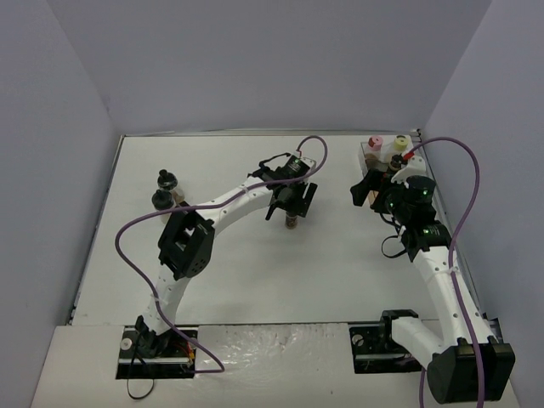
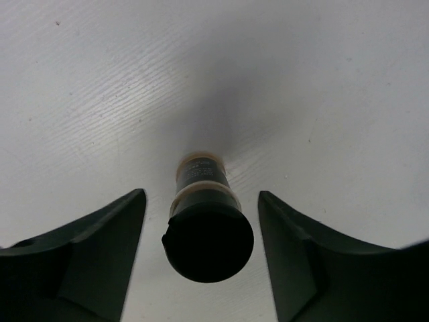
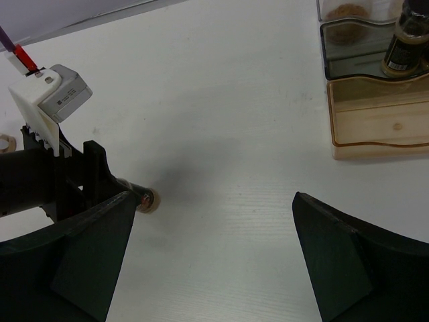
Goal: Organize the condiment bottles
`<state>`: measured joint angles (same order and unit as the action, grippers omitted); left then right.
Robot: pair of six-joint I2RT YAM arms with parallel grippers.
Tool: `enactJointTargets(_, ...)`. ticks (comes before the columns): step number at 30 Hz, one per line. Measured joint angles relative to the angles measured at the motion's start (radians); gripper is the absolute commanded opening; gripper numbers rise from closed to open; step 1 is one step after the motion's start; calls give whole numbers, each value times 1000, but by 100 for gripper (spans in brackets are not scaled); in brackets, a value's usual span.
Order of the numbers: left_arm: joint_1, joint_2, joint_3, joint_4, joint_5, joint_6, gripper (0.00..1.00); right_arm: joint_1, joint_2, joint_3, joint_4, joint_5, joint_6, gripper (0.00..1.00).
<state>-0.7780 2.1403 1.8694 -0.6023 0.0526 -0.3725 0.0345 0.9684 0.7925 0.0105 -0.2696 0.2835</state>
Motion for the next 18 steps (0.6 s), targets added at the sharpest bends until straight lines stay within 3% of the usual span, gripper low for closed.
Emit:
enactJointTargets(4, 0, -11, 0, -6, -13, -3, 92, 5, 0, 0, 0, -1, -4, 100)
enactJointTargets(7, 0, -46, -1, -15, -24, -2, 97, 20, 0, 0, 0, -1, -12, 100)
enactJointTargets(15, 32, -367, -135, -5, -124, -7, 97, 112, 17, 0, 2, -8, -35, 100)
enactJointTargets(18, 87, -533, -260, 33, -167, -17, 97, 203, 58, 10, 10, 17, -60, 100)
